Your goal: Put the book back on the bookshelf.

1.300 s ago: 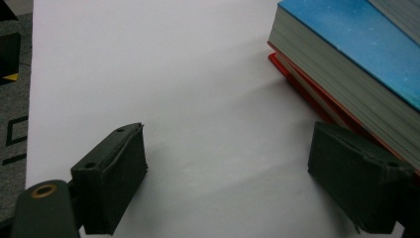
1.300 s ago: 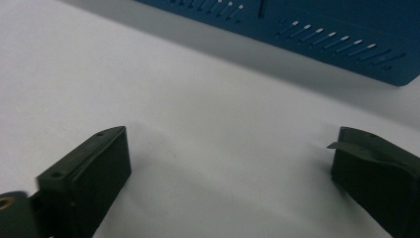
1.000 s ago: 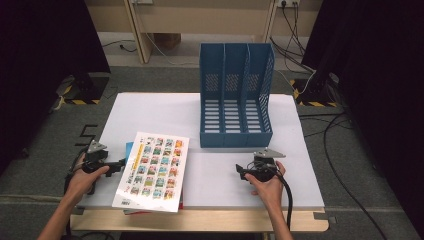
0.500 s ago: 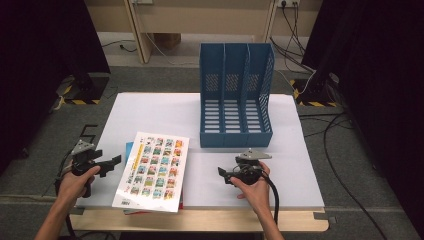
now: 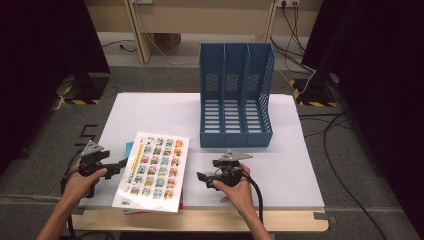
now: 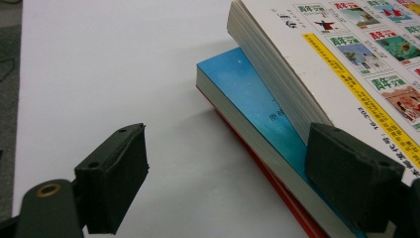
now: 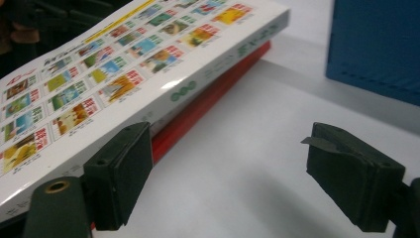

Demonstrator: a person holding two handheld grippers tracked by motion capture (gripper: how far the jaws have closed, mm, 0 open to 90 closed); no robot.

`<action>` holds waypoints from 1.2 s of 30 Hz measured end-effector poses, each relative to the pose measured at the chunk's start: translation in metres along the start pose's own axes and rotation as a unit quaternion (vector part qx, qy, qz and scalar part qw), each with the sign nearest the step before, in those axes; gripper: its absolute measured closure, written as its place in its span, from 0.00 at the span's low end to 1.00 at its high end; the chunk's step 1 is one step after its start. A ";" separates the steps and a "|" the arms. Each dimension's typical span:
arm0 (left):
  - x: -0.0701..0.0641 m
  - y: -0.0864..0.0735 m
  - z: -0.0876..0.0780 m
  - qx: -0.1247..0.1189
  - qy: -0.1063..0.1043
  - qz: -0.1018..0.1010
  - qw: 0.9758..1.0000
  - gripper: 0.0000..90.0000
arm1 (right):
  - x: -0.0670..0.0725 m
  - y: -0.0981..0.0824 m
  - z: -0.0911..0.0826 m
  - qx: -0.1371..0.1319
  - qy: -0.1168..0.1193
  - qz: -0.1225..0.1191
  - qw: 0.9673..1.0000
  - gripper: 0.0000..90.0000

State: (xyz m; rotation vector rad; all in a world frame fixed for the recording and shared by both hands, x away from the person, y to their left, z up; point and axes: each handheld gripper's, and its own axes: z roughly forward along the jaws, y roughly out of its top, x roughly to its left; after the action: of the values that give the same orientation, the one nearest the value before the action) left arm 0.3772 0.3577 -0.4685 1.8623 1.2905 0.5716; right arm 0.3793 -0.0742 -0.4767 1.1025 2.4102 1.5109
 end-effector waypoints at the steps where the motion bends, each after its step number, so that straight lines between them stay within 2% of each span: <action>1: -0.001 0.000 -0.001 -0.001 -0.003 0.001 1.000 0.20 | 0.003 0.001 0.003 0.003 0.004 -0.004 1.000 0.20; 5: -0.004 0.000 -0.001 -0.004 -0.012 0.005 1.000 0.30 | 0.009 0.003 0.013 0.003 0.031 0.006 1.000 0.19; 6: -0.005 0.001 -0.002 -0.003 -0.018 0.008 1.000 0.37 | 0.010 0.005 0.017 0.002 0.046 0.011 0.999 0.20; 7: -0.006 0.001 -0.002 -0.004 -0.015 0.009 1.000 0.38 | 0.010 0.005 0.018 0.000 0.050 0.017 0.999 0.20; 8: -0.006 0.001 -0.002 -0.004 -0.015 0.009 1.000 0.38 | 0.010 0.005 0.018 0.000 0.050 0.017 0.999 0.20; 9: -0.007 0.001 -0.001 -0.004 -0.014 0.009 1.000 0.38 | 0.011 0.006 0.022 -0.002 0.066 0.034 0.997 0.19; 10: -0.008 0.001 0.000 -0.005 -0.014 0.009 1.000 0.38 | 0.011 0.006 0.022 -0.002 0.066 0.034 0.997 0.19; 12: -0.009 0.002 0.001 -0.004 -0.015 0.007 1.000 0.38 | 0.011 0.006 0.030 0.006 0.083 0.045 0.995 0.18; 15: -0.009 0.002 0.001 -0.004 -0.012 0.007 1.000 0.37 | 0.013 0.005 0.034 0.008 0.088 0.049 0.995 0.18; 16: -0.009 0.002 0.002 -0.005 -0.012 0.006 1.000 0.36 | 0.015 0.006 0.039 0.012 0.098 0.049 0.994 0.18; 21: -0.011 0.001 0.003 -0.009 -0.011 0.006 1.000 0.37 | 0.016 0.006 0.050 0.018 0.108 0.058 0.992 0.17; 25: -0.010 0.000 0.004 -0.011 -0.013 -0.003 1.000 0.34 | 0.014 0.006 0.056 0.015 0.121 0.076 0.990 0.17; 28: -0.009 0.000 0.004 -0.012 -0.015 -0.006 1.000 0.34 | 0.014 0.007 0.060 0.013 0.129 0.077 0.989 0.17; 29: -0.009 0.000 0.004 -0.012 -0.015 -0.007 1.000 0.34 | 0.013 0.007 0.062 0.012 0.132 0.081 0.988 0.17; 30: -0.010 -0.001 0.004 -0.013 -0.014 -0.007 1.000 0.34 | 0.013 0.008 0.066 0.015 0.145 0.090 0.985 0.18; 35: -0.008 -0.001 0.004 -0.011 -0.018 -0.012 1.000 0.34 | 0.015 0.012 0.072 0.023 0.150 0.085 0.985 0.18; 36: -0.008 -0.001 0.004 -0.011 -0.018 -0.013 1.000 0.34 | 0.017 0.014 0.072 0.018 0.144 0.066 0.987 0.20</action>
State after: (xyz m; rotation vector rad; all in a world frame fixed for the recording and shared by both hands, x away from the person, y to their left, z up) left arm 0.3763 0.3492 -0.4714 1.8267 1.2788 0.5334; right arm 0.4052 -0.0063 -0.4966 1.1429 2.6046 1.7871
